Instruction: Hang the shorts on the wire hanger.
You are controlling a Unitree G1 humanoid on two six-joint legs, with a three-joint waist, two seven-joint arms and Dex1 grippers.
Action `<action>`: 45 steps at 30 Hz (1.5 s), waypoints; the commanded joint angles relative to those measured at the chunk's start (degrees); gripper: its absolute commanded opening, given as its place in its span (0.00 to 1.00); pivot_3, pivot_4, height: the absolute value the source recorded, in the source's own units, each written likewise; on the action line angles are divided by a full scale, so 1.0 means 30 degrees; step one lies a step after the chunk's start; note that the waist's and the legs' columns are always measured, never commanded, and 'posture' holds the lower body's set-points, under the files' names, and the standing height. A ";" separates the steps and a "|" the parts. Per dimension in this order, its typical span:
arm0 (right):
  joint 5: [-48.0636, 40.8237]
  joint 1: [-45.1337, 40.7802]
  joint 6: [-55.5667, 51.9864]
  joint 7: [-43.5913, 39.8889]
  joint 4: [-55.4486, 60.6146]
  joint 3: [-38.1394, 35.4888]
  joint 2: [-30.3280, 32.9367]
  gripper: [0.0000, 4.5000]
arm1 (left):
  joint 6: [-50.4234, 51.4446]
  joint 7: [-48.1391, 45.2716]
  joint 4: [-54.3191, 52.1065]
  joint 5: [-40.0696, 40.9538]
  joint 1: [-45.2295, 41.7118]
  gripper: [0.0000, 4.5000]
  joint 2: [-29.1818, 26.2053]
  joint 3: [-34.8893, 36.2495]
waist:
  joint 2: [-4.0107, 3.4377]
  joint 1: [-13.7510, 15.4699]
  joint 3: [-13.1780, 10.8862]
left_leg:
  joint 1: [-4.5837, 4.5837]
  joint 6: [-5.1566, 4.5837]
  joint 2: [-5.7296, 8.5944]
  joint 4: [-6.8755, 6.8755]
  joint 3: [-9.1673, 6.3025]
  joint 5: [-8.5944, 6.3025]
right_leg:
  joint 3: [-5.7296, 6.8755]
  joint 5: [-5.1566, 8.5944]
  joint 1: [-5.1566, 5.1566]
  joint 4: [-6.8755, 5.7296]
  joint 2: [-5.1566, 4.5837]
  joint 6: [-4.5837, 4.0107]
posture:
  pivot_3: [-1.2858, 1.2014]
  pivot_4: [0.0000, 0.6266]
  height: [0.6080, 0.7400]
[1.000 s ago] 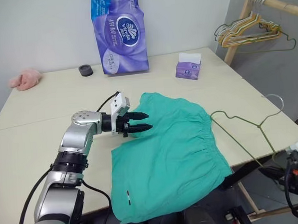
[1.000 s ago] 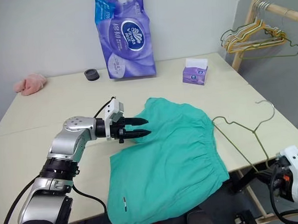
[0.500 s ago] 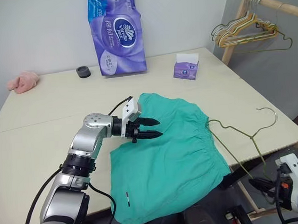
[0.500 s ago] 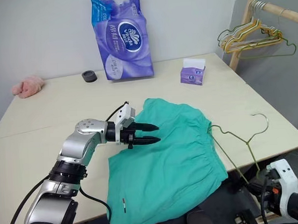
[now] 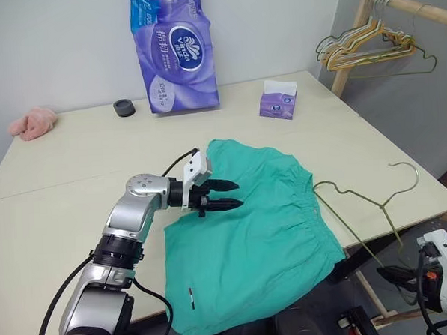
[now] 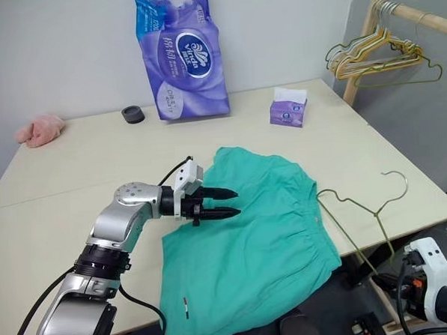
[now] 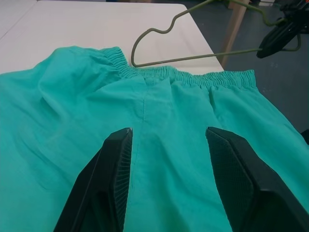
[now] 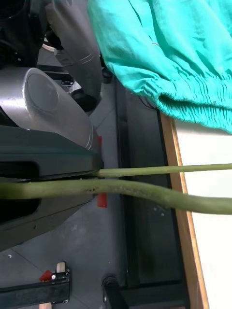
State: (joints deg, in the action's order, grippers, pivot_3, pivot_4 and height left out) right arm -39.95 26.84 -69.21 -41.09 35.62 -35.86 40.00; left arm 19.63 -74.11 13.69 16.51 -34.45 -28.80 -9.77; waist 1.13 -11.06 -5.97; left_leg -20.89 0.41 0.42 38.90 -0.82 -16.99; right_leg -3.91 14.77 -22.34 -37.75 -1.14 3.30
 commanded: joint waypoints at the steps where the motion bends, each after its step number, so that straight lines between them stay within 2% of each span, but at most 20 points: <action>1: -0.0676 -0.0721 0.0351 -0.0076 0.0151 0.0402 0.0225 0.00 | -0.0075 0.0170 -0.0598 0.0063 -0.0350 0.57 -0.0028 0.0071 | -0.0001 -0.0010 0.0001 | 0.0001 0.0000 0.0000 0.0000 -0.0001 0.0000 | 0.0001 0.0000 0.0000 0.0001 0.0000 0.0000 | 0.41 0.10 1.00; 8: -0.0268 -0.2068 0.0726 -0.0340 -0.1410 0.2159 0.1446 0.00 | -0.0247 0.0196 -0.0313 -0.0013 -0.0554 0.57 0.0065 0.0002 | 0.0000 -0.0015 0.0003 | 0.0000 -0.0001 0.0005 -0.0001 0.0003 -0.0001 | -0.0002 0.0000 0.0004 0.0009 -0.0002 0.0001 | 0.41 0.10 1.00; 15: -0.1195 -0.3077 0.0465 -0.0905 -0.2420 0.3057 0.1660 0.00 | -0.0428 0.0345 -0.0128 -0.0061 -0.0475 0.57 0.0029 0.0140 | -0.0004 -0.0008 0.0005 | -0.0002 -0.0002 0.0001 -0.0002 -0.0004 -0.0001 | 0.0003 0.0000 0.0003 0.0012 0.0003 0.0001 | 0.42 0.10 1.00; 22: -0.0629 -0.5811 0.1626 -0.0653 -0.4351 0.5943 0.0960 0.00 | -0.0367 0.0412 0.0245 0.0094 -0.0691 0.57 0.0095 0.0347 | -0.0003 -0.0046 0.0010 | 0.0003 -0.0003 -0.0002 -0.0005 -0.0002 -0.0001 | -0.0001 0.0000 0.0000 0.0012 0.0006 0.0000 | 0.42 0.10 1.00; 27: -0.1037 -0.7605 0.1419 -0.0406 -0.6298 0.6201 0.0029 0.00 | -0.0533 0.0406 0.0628 0.0072 -0.0956 0.57 0.0134 0.0391 | -0.0003 -0.0025 0.0010 | -0.0003 -0.0003 0.0002 -0.0004 -0.0007 -0.0001 | 0.0001 -0.0001 0.0001 0.0014 0.0002 0.0000 | 0.42 0.10 1.00; 31: -0.1737 -0.7638 0.0705 -0.0437 -0.6450 0.6165 -0.0533 0.00 | -0.0672 0.0506 0.0792 0.0065 -0.1003 0.57 0.0127 0.0458 | -0.0004 0.0033 0.0011 | -0.0007 -0.0003 0.0002 -0.0004 -0.0016 -0.0001 | 0.0007 -0.0003 0.0001 0.0013 -0.0003 -0.0003 | 0.43 0.09 1.00; 36: -0.0574 -0.8280 0.2366 0.0585 -0.6122 0.6522 -0.0986 0.00 | -0.0707 0.0728 0.0857 0.0124 -0.1008 0.57 0.0153 0.0572 | -0.0009 0.0006 0.0014 | -0.0005 -0.0003 -0.0002 -0.0004 -0.0019 -0.0001 | 0.0007 -0.0003 0.0001 0.0010 -0.0003 -0.0001 | 0.43 0.09 1.00; 41: -0.0816 -0.9097 0.2741 0.0584 -0.4739 0.5574 0.0333 0.00 | -0.1525 0.1785 0.2078 0.0029 -0.2100 0.57 0.0488 0.1250 | -0.0009 0.0003 0.0013 | -0.0007 -0.0003 0.0004 -0.0004 -0.0012 -0.0001 | 0.0005 -0.0003 -0.0006 0.0009 -0.0004 0.0000 | 0.42 0.09 1.00; 44: -0.0960 -0.9520 0.2711 0.0267 -0.3378 0.5628 0.1626 0.00 | -0.1300 0.2495 0.3326 0.0295 -0.3801 0.57 0.0877 0.1896 | -0.0003 0.0031 0.0013 | -0.0022 -0.0003 0.0007 0.0006 -0.0019 -0.0001 | 0.0014 -0.0006 -0.0006 0.0010 -0.0005 0.0006 | 0.42 0.08 1.00; 45: -0.0856 -0.9536 0.2820 0.0096 -0.2872 0.5936 0.2061 0.00 | -0.1131 0.2468 0.3637 0.0440 -0.4320 0.65 0.0965 0.2057 | -0.0004 0.0048 0.0012 | -0.0023 -0.0003 0.0006 0.0009 -0.0021 -0.0001 | 0.0019 -0.0010 -0.0006 0.0018 -0.0005 0.0013 | 0.42 0.08 1.00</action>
State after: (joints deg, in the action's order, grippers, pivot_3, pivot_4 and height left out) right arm -41.67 -0.91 -62.08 -39.55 23.22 -17.61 44.85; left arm 16.71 -67.34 24.50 16.60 -44.56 -26.22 -5.70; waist 1.12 -10.92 -5.93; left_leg -20.98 0.40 0.45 38.94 -0.89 -16.99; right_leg -3.84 14.74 -22.35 -37.70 -1.15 3.34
